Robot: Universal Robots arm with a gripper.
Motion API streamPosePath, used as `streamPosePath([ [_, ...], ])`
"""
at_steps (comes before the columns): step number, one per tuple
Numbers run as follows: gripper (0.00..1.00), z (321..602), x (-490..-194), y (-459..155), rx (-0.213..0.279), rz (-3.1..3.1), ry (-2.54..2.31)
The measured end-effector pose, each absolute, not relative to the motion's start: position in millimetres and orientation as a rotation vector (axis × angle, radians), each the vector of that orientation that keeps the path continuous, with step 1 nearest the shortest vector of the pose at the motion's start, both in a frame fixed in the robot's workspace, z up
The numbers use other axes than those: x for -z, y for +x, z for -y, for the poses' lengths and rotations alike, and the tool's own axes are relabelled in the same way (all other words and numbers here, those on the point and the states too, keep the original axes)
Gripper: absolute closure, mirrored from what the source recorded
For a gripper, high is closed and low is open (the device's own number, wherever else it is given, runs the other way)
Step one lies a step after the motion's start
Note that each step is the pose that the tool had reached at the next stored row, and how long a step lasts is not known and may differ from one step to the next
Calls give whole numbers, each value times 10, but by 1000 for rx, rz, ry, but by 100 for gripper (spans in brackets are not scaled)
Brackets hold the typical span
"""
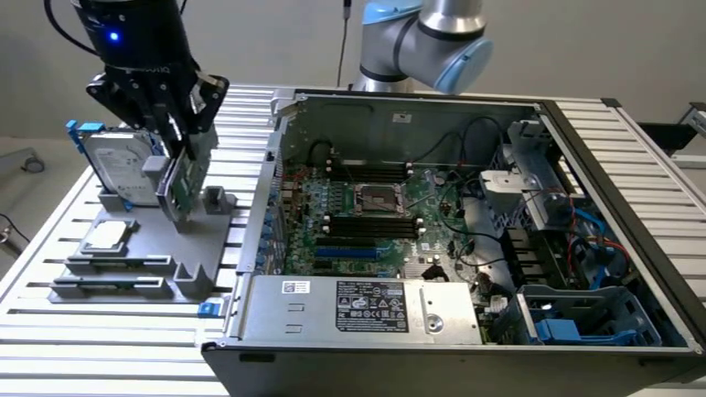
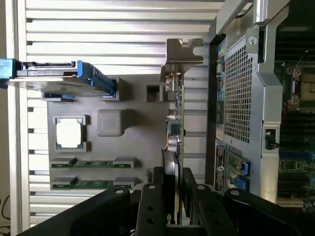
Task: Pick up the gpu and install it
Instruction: 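Pick up the gpu and move the gpu toward the slot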
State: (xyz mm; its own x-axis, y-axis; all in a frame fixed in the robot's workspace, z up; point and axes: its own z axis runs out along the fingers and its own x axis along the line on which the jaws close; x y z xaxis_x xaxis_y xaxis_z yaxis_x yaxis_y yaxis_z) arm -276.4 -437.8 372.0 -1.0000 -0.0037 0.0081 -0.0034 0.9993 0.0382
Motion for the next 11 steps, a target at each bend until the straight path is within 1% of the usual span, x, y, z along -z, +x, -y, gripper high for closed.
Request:
streamPosePath([
  [11, 73, 4387, -4221, -2262, 67, 3121, 5],
])
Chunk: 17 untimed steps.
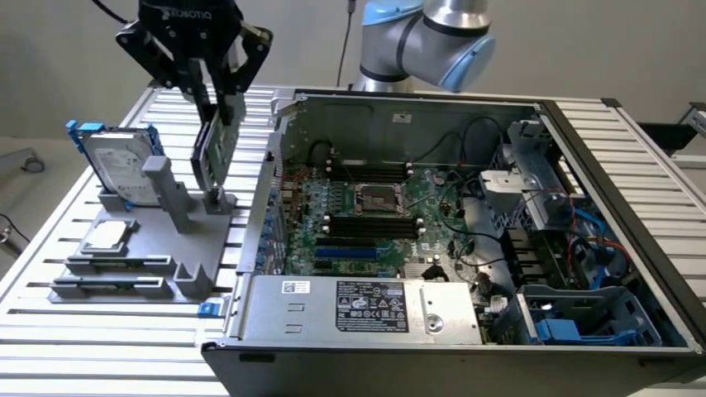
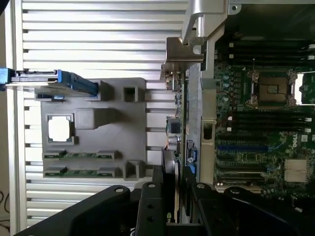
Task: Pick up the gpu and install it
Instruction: 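Pick up the gpu and move the gpu toward the slot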
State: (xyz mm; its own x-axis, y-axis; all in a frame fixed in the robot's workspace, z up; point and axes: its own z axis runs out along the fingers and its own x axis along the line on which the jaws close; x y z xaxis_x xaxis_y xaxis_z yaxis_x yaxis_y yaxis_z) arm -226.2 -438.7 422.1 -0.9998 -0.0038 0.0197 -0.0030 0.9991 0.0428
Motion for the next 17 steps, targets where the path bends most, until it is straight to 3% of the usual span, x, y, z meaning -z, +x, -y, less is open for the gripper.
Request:
streamPosePath([
  [5, 73, 4391, -4338, -2036, 70, 3118, 5],
  [17, 73, 4397, -4229, -1492, 69, 3118, 5],
])
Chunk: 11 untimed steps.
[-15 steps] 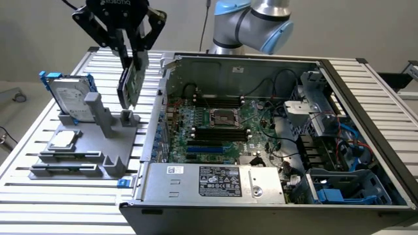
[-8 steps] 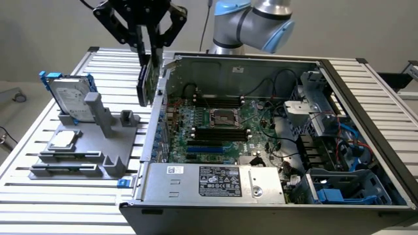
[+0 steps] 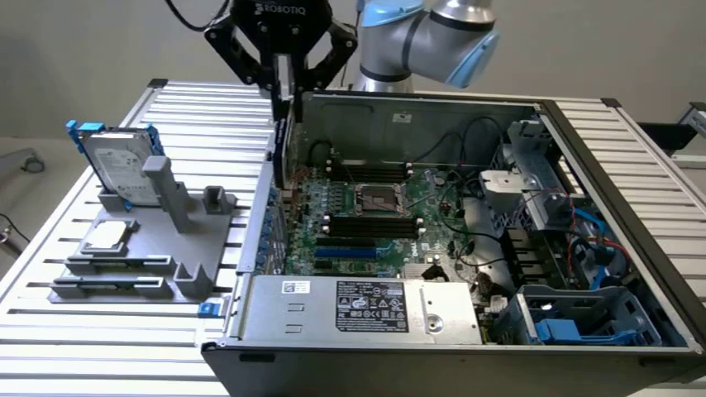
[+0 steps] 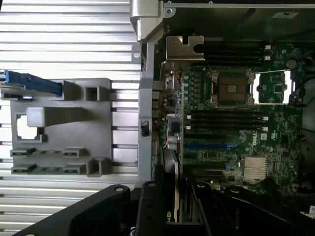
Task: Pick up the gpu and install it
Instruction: 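Pick up the gpu and move the gpu toward the slot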
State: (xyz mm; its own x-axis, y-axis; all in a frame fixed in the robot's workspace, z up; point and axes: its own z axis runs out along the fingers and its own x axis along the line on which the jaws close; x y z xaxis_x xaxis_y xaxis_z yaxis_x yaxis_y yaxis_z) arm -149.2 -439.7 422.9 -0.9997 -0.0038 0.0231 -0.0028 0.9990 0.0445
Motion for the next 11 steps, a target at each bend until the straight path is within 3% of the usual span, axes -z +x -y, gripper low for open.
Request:
streamPosePath([
  [11, 73, 4397, -4029, -991, 60, 3118, 5],
])
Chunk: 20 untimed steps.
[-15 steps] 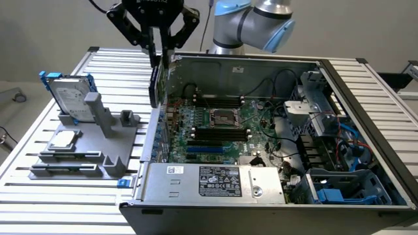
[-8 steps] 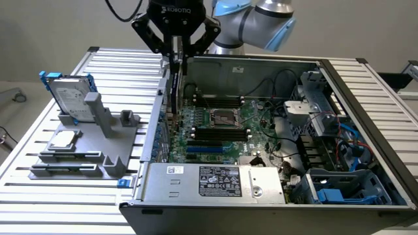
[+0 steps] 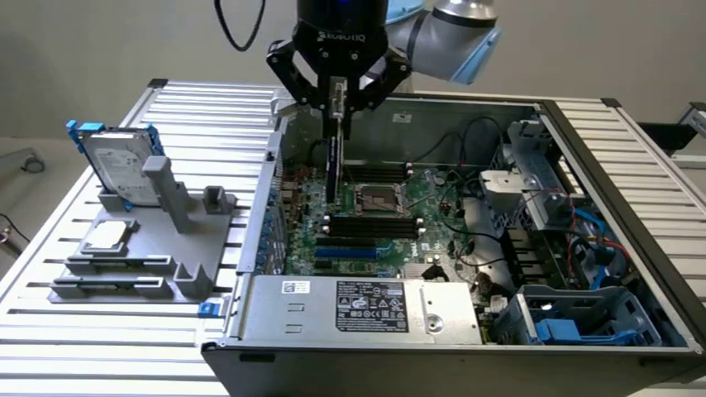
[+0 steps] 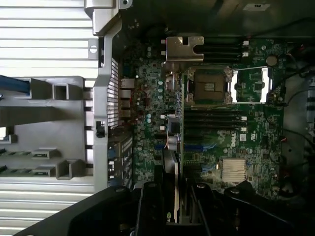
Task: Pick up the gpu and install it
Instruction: 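Pick up the gpu and move the gpu toward the slot, then insert the gpu into the slot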
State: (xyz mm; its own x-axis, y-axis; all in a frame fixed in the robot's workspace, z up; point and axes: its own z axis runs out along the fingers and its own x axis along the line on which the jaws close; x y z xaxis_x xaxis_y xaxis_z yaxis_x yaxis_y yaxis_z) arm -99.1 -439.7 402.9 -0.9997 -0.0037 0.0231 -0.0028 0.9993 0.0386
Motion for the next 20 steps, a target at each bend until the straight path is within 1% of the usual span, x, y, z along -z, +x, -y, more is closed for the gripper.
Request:
streamPosePath([
  [12, 73, 4423, -3810, -471, 58, 3118, 5],
  [20, 73, 4446, -3783, -447, 58, 3113, 4],
])
